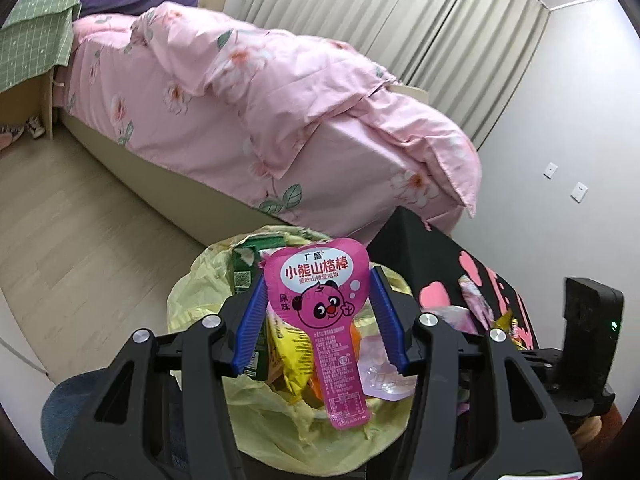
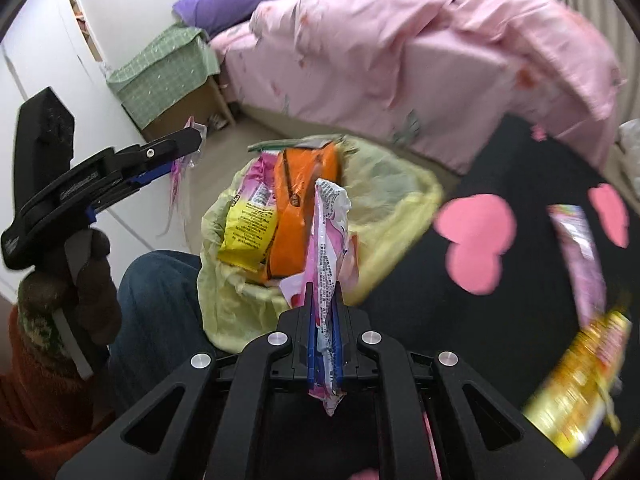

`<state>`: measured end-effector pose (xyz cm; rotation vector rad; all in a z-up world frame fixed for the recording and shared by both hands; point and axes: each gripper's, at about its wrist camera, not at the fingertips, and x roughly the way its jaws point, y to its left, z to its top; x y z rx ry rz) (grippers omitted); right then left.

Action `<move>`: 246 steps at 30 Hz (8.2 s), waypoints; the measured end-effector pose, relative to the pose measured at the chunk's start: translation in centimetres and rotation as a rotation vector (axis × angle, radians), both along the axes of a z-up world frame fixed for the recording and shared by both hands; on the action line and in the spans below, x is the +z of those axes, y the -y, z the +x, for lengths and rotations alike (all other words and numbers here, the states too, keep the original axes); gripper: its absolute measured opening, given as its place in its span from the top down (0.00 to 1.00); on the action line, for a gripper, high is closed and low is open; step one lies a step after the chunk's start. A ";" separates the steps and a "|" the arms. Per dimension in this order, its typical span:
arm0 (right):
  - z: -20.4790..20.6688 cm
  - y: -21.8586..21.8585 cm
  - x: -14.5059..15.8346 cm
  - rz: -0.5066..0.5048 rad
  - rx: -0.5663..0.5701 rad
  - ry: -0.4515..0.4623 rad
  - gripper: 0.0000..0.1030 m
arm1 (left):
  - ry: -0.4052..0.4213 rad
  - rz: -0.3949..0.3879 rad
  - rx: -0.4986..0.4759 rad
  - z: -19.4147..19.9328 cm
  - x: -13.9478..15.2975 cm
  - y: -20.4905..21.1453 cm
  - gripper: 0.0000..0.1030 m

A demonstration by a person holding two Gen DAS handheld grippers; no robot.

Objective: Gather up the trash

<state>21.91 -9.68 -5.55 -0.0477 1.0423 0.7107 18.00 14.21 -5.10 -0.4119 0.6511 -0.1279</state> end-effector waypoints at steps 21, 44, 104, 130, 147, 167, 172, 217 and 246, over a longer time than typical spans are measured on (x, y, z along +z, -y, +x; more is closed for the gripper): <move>9.5 -5.1 -5.8 -0.067 0.117 -0.133 0.94 | -0.174 0.052 -0.075 4.9 -6.4 1.4 0.53; 6.1 -6.0 -3.4 -0.054 0.211 0.003 0.55 | -0.096 -0.025 0.125 1.8 -2.3 -2.7 0.25; -0.7 24.3 -3.9 0.027 -0.458 0.054 0.72 | -0.018 0.105 -0.481 -0.9 -0.3 20.9 0.14; -13.2 29.2 -3.2 -0.004 -0.617 0.202 0.74 | -0.261 0.213 -0.447 15.9 -4.4 30.1 0.27; -13.2 28.1 -4.7 -0.050 -0.566 0.145 0.62 | -0.115 0.220 -0.514 10.2 0.3 30.0 0.84; -19.0 28.8 -2.6 -0.057 -0.549 0.142 0.37 | 0.025 0.051 -0.572 -4.2 4.7 23.4 0.85; -20.5 30.0 -3.2 -0.015 -0.650 0.106 0.37 | -0.002 0.126 -0.609 -6.6 2.2 24.2 0.85; -12.4 15.4 7.1 -0.068 -0.324 0.391 0.73 | 0.085 0.096 -0.163 -4.8 4.1 6.9 0.85; 5.2 -4.4 -1.3 -0.069 0.123 0.163 0.71 | -0.108 -0.069 0.041 3.2 -3.6 -2.0 0.64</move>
